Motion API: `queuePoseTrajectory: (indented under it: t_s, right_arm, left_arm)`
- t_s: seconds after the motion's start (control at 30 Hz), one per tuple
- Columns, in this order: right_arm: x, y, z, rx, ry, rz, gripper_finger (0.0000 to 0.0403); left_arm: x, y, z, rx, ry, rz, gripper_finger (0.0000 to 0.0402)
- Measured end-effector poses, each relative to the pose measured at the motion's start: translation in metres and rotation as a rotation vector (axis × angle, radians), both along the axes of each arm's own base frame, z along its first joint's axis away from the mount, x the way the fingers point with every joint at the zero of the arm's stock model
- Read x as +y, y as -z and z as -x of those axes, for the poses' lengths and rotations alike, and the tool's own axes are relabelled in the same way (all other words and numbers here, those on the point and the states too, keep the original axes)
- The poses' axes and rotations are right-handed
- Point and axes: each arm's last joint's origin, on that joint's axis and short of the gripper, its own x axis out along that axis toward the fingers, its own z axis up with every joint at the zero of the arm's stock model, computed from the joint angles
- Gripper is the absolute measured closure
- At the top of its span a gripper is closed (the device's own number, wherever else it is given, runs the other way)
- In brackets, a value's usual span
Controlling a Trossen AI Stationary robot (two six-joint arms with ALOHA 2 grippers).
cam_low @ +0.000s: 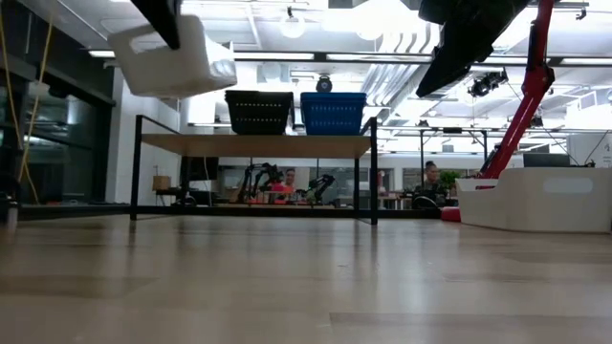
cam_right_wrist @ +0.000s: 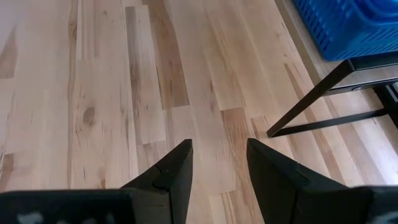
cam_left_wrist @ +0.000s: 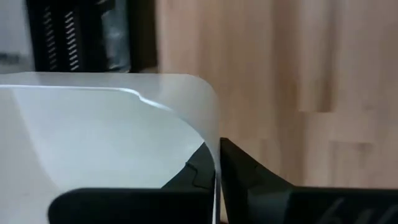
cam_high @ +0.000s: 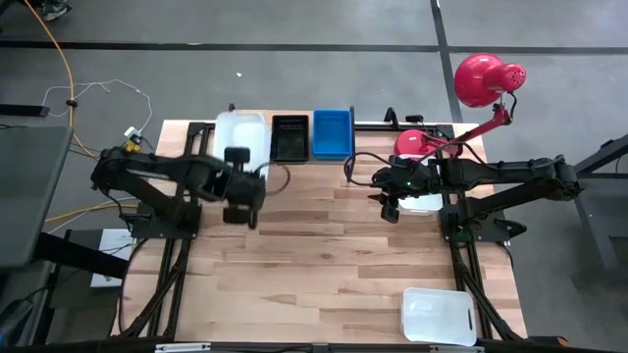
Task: Stack baskets on shelf by color
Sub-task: Put the top left white bin on the shelf
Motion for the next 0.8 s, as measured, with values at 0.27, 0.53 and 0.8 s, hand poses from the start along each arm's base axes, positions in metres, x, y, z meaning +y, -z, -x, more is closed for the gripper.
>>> queuePoseTrajectory:
  t_s: [0.27, 0.53, 0.8]
  right_arm:
    - [0.000, 0.000, 0.000, 0.001, -0.005, 0.005, 0.0263]
    - [0.000, 0.000, 0.000, 0.001, -0.005, 0.005, 0.0263]
    - [0.000, 0.000, 0.000, 0.001, -0.005, 0.005, 0.0263]
  left_arm:
    - [0.046, -0.001, -0.001, 0.019, -0.052, -0.009, 0.0401]
    - [0.076, -0.002, 0.000, -0.012, -0.083, 0.027, 0.0401]
    - [0.090, -0.001, 0.006, -0.001, -0.113, 0.079, 0.0401]
